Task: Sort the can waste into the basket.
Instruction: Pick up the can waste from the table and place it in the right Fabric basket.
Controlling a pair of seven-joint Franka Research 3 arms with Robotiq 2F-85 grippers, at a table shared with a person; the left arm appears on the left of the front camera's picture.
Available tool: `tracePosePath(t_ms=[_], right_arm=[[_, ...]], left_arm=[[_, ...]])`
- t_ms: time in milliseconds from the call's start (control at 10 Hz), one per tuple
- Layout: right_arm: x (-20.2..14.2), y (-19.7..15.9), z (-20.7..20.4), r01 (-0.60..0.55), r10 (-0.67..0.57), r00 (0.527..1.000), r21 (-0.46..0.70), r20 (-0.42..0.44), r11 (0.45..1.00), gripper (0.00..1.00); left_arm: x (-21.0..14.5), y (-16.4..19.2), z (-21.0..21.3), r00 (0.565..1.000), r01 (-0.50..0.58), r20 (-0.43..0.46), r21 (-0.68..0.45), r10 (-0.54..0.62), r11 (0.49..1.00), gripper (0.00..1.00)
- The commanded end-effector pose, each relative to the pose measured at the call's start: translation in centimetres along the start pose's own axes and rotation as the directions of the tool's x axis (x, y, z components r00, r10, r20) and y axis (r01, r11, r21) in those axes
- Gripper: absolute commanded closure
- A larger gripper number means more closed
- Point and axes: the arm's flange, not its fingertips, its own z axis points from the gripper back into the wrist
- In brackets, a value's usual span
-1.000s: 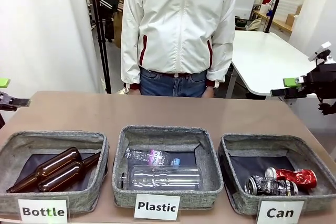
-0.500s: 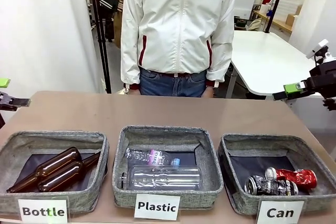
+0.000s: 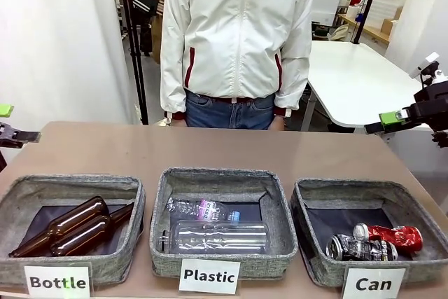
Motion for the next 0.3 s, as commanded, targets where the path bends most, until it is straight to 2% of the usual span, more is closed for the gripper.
tracePosePath(t_ms=[0, 200], right_arm=[[0.0, -0.06, 0.05, -0.025, 0.025, 1.0, -0.012, 0.0, 1.0, 0.0], [0.0, -0.06, 0.05, -0.025, 0.025, 1.0, -0.012, 0.0, 1.0, 0.0]], left_arm=[[-0.16, -0.24, 0.01, 1.0, -0.006, -0.011, 0.002, 0.006, 1.0, 0.0], [-0.16, -0.24, 0.01, 1.0, -0.006, -0.011, 0.002, 0.006, 1.0, 0.0]])
